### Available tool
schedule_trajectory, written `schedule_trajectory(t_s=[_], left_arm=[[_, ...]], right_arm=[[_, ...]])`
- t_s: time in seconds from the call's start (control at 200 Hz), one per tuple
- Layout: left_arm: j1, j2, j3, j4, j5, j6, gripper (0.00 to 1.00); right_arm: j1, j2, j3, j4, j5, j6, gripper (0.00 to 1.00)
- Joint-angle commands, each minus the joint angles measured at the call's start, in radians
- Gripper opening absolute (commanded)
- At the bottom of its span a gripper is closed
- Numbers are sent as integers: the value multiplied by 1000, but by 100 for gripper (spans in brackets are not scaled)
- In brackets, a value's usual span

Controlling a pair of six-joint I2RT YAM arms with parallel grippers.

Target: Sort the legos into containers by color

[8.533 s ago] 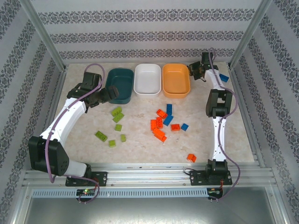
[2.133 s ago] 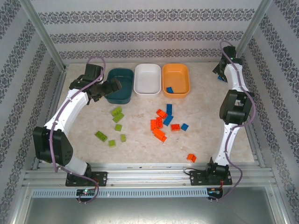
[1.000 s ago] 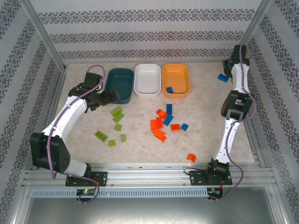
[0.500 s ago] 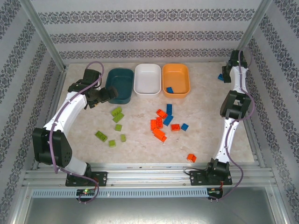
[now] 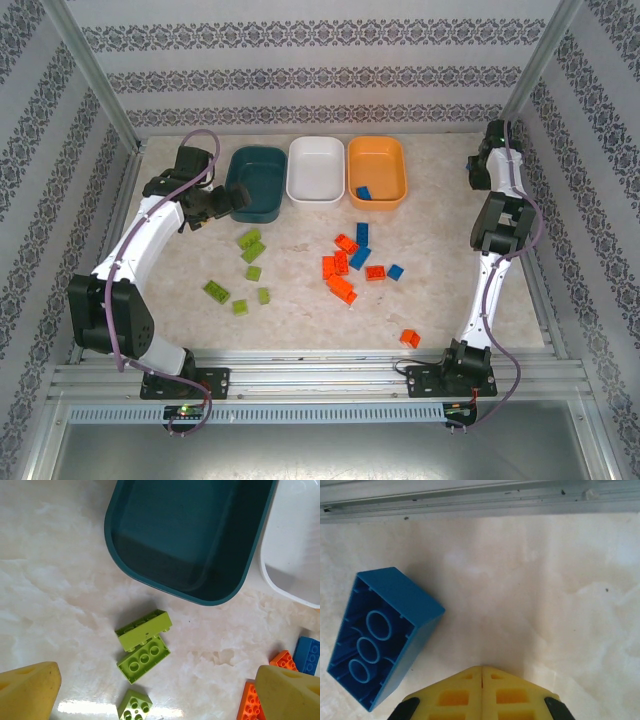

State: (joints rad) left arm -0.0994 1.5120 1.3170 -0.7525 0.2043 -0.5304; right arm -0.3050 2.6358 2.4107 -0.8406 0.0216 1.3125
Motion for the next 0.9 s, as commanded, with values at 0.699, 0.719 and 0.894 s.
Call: schedule_trajectory(t_s=[0.699, 0.719, 0.894], left_arm=[[18, -2, -19, -29, 26, 17, 100], [18, 0, -14, -30, 26, 17, 100], [18, 20, 30, -45, 16, 17, 100]], right_arm=[[-35, 23, 115, -23, -8, 81, 0], [-36, 27, 120, -27, -11, 86, 0], [-37, 68, 163, -111, -22, 108, 0]])
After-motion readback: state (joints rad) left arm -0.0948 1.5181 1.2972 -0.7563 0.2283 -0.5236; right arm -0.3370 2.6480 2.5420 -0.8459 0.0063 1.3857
